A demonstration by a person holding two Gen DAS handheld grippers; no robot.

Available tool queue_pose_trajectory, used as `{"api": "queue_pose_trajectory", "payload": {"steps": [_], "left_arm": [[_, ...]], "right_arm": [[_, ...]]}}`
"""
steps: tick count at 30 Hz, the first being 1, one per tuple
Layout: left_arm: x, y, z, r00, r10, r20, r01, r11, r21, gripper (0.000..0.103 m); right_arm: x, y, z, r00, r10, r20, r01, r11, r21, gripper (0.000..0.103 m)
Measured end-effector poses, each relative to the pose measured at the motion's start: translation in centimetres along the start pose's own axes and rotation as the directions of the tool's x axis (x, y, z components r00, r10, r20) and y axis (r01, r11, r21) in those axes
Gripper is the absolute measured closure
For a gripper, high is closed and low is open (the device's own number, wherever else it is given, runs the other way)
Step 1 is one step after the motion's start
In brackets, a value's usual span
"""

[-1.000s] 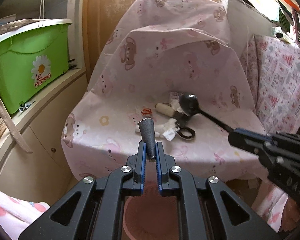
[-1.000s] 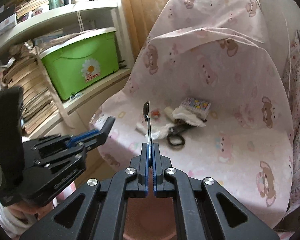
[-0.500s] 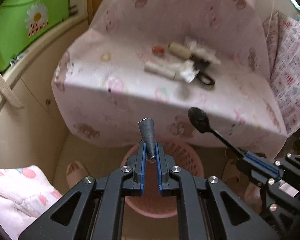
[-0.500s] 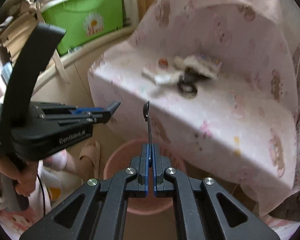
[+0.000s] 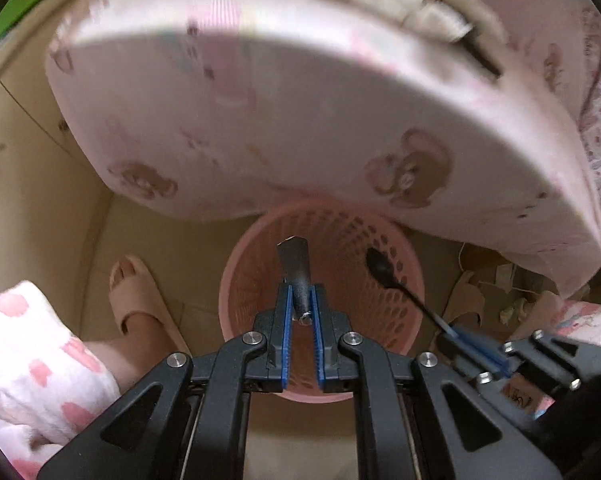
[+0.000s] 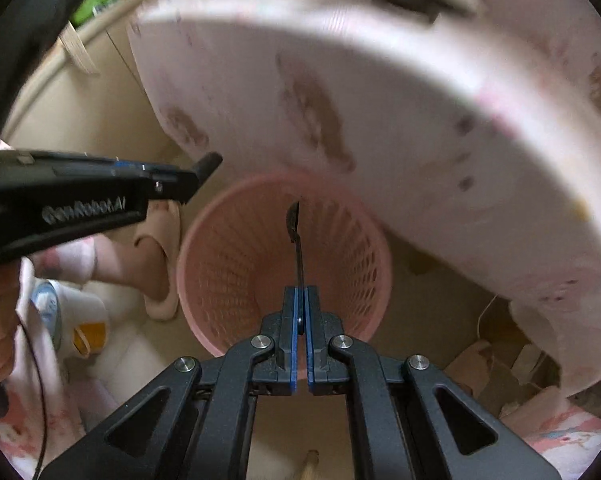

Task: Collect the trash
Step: 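Lower both tools over the pink wastebasket and open them to drop the items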

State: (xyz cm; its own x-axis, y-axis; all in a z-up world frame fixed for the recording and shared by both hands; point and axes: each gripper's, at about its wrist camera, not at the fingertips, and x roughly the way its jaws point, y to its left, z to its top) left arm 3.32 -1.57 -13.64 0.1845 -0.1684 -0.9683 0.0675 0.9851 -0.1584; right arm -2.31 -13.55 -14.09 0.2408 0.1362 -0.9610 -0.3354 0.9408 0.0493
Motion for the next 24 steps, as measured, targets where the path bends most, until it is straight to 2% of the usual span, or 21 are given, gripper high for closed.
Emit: {"api": "queue_pose_trajectory", "payload": {"steps": [3, 5, 8, 12, 15, 19, 21, 24], "left_arm": [[1.9, -0.1, 0.2, 0.999, 0.003, -0.053, -0.004, 1.0, -0.001, 0.094], [2.8, 0.0, 0.0, 0.997, 0.018, -0.074, -0.019, 1.0, -0.011, 0.094], [4.1, 0.3, -0.1, 0.991, -0.013, -0.131, 0.007, 0.999, -0.048, 0.094], [5.7, 0.6, -0.3, 0.984, -0.018, -0.176, 0.007, 0.998, -0.063, 0.093], [6.2, 0.9, -0.4, 0.979, -0.043, -0.199, 0.027, 0.996, -0.082, 0.092], [6.1, 0.8, -0.3, 0.979, -0.015, -0.201, 0.0, 0.997, -0.074, 0.092], [6.2, 1.0, -0.3, 0.979, -0.012, -0.204, -0.004, 0.997, -0.075, 0.088], [6.1, 1.1, -0.2, 0.979, -0.01, -0.205, -0.007, 0.996, -0.085, 0.078]], "right_arm": [[2.4, 0.4, 0.3, 0.994, -0.1, -0.041, 0.098, 0.994, -0.042, 0.099], [3.7, 0.1, 0.3, 0.994, -0.079, -0.071, 0.078, 0.997, -0.016, 0.099], [5.1, -0.1, 0.0, 0.991, -0.073, -0.113, 0.072, 0.997, -0.006, 0.099], [7.1, -0.9, -0.2, 0.984, -0.052, -0.172, 0.059, 0.998, 0.036, 0.099], [7.8, -1.5, -0.2, 0.982, -0.032, -0.186, 0.045, 0.997, 0.067, 0.099], [8.7, -1.7, -0.3, 0.98, -0.037, -0.195, 0.055, 0.995, 0.085, 0.099], [8.8, -1.4, -0.5, 0.98, -0.028, -0.199, 0.049, 0.994, 0.1, 0.099], [8.6, -1.5, -0.4, 0.98, -0.021, -0.199, 0.044, 0.993, 0.113, 0.097]]}}
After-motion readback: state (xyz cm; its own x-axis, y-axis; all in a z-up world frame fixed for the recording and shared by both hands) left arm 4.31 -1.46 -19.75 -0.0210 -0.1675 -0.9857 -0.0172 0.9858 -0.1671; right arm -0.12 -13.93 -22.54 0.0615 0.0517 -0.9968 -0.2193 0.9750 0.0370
